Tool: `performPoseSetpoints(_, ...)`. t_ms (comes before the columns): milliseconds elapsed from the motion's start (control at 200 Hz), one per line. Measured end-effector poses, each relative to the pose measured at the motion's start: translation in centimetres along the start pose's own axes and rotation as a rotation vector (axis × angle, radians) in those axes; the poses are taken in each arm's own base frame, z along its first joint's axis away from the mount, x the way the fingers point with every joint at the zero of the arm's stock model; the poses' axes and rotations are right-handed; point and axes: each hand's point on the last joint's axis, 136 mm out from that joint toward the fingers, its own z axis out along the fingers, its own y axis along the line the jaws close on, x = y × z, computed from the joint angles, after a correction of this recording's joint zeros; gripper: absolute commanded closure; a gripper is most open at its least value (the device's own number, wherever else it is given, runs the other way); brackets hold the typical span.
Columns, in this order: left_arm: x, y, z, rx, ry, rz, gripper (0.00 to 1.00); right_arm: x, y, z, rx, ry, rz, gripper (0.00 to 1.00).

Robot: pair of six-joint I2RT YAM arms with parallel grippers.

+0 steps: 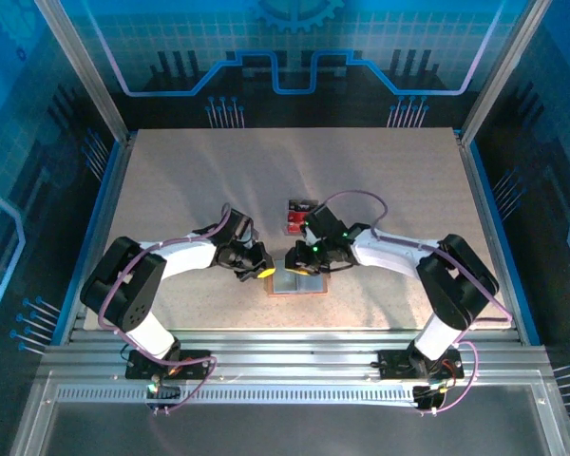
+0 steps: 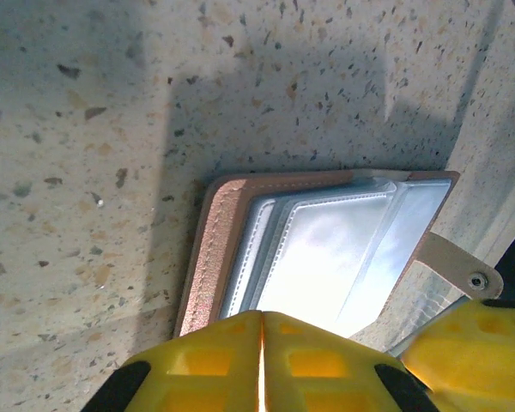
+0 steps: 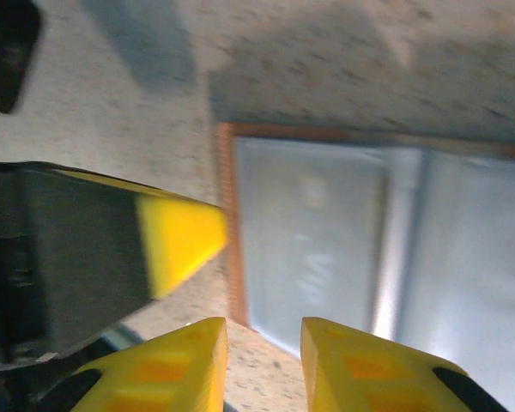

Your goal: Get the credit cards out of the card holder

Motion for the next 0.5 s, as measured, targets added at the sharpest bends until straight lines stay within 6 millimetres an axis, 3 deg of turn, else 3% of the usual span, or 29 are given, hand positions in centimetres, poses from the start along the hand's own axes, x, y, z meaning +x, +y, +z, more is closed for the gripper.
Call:
performPoseSetpoints(130,0.0,0.0,0.0,-0.002,-0.001,0.003,0.97,-0.1,0.6,0.8,-0.01,0.028,-0.023,0.72)
performPoseSetpoints(315,0.0,0.4,0.1,-0.013,-0.006,0.014,0.97,0.5,-0.5,2.5,0.018,0.089,-0.018,0.72)
performPoseSetpoints(500,0.2,1.5,0.6,-0.038,0.007,-0.003,0.96,1.0,-1.0,2.8,0.039,0.112,-0.022,0.71)
